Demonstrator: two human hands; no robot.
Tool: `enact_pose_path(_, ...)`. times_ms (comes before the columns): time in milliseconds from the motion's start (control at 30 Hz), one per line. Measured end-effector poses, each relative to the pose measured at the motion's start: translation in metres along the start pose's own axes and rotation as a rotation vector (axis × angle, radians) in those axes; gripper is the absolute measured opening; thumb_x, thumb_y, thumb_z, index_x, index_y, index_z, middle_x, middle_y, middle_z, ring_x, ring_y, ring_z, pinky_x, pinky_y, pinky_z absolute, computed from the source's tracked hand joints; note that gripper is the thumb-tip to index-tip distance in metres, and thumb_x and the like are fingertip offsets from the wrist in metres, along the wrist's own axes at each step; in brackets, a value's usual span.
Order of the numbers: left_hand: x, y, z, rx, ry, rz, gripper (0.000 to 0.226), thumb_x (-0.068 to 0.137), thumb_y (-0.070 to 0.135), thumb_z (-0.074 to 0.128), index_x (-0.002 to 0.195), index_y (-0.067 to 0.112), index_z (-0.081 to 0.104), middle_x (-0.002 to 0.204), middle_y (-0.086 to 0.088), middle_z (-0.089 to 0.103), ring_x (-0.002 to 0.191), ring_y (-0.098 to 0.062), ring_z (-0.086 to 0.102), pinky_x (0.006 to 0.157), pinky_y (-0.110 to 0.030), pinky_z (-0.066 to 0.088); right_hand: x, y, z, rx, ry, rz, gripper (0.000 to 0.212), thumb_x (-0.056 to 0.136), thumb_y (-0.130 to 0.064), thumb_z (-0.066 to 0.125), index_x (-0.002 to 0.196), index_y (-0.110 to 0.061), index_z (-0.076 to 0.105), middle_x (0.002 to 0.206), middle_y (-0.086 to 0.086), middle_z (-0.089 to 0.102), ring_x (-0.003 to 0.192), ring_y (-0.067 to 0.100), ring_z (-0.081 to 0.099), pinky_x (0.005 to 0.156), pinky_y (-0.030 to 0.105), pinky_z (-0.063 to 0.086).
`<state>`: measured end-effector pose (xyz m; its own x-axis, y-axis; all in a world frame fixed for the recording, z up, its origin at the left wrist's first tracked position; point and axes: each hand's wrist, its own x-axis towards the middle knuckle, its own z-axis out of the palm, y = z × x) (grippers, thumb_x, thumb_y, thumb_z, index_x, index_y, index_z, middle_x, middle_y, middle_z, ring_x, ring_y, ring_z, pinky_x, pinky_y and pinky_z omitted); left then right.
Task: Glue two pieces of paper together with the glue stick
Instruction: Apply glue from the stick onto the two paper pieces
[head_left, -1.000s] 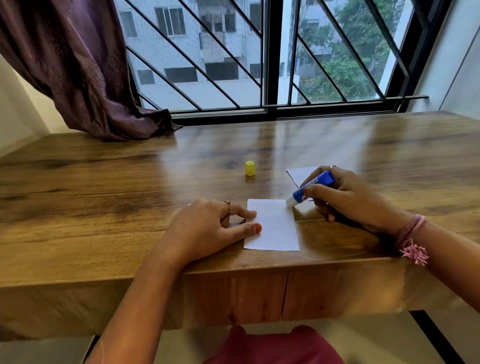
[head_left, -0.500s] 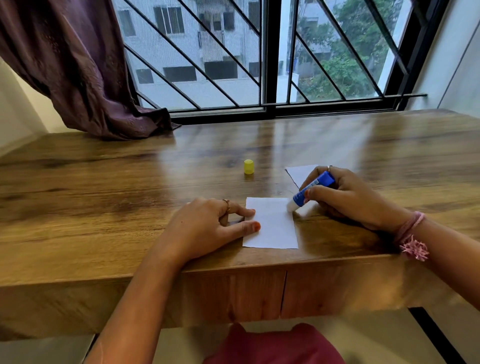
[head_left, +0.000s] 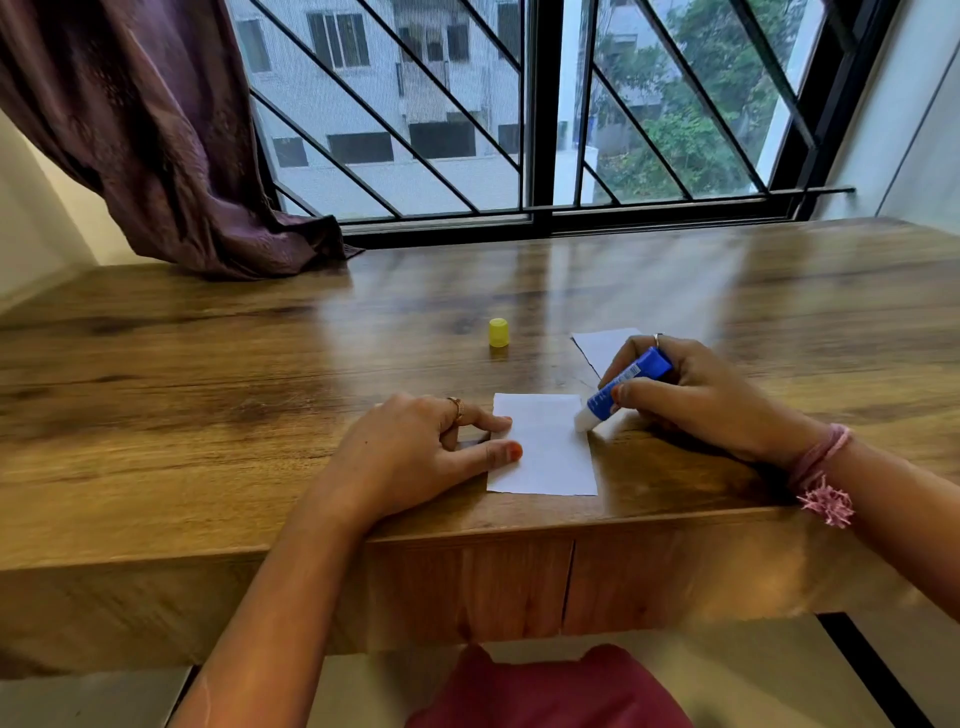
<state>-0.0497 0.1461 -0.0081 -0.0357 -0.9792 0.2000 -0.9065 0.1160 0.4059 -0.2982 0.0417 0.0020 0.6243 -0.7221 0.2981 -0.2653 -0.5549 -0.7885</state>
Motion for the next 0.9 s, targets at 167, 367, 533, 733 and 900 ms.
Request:
enact_pose_path(167,-0.0001,-0.0004,0.0002,0.002,0.003,0.006,0.040,0.075,0.071,0.055,0.106,0.049,0.066,0.052,0.032,0.050,0.051,0.007,0.046,0.049,-0.024,0.028,-0.0007,-0.0003,0.0012,0.024,0.030,0.012,0.008,0.086,-0.004,0.060,0.082,-0.011,0.062,0.050,-0.007,0.047,0.043,0.006,0.039,0.044,0.015,0.033)
enact_pose_path(367,-0.0005,-0.0017,0.0004,-0.005,0.016,0.011,0.043,0.072,0.074,0.053,0.106,0.050,0.065,0.049,0.024,0.050,0.051,0.006,0.046,0.048,-0.025,0.028,-0.0032,-0.0035,0.0016,-0.007,-0.038,-0.039,0.003,0.082,-0.015,0.062,0.081,-0.013,0.063,0.050,-0.012,0.052,0.046,0.003,0.043,0.049,0.013,0.035)
enact_pose_path(533,-0.0008,-0.0019,0.0003,-0.016,0.008,0.003,0.043,0.072,0.074,0.054,0.105,0.049,0.066,0.049,0.023,0.048,0.051,0.003,0.046,0.050,-0.026,0.031,-0.0033,-0.0044,0.0022,-0.029,-0.041,-0.055,0.005,0.082,-0.015,0.063,0.079,-0.019,0.063,0.057,-0.012,0.057,0.051,0.002,0.047,0.052,0.013,0.037)
enact_pose_path(733,-0.0011,-0.0012,-0.0002,-0.013,0.013,0.006,0.041,0.073,0.073,0.054,0.105,0.050,0.066,0.045,0.012,0.045,0.050,0.003,0.045,0.050,-0.026,0.030,-0.0041,-0.0047,0.0017,-0.001,-0.046,-0.064,0.005,0.076,-0.022,0.059,0.078,-0.019,0.063,0.056,-0.006,0.055,0.051,0.006,0.047,0.052,0.016,0.038)
enact_pose_path(900,-0.0008,-0.0010,-0.0006,-0.009,0.009,0.007,0.042,0.073,0.073,0.054,0.106,0.049,0.066,0.047,0.010,0.044,0.051,0.003,0.046,0.050,-0.026,0.029,-0.0069,-0.0054,0.0025,-0.018,-0.104,-0.124,0.009,0.073,-0.029,0.061,0.077,-0.021,0.063,0.070,-0.003,0.064,0.061,0.009,0.054,0.058,0.019,0.044)
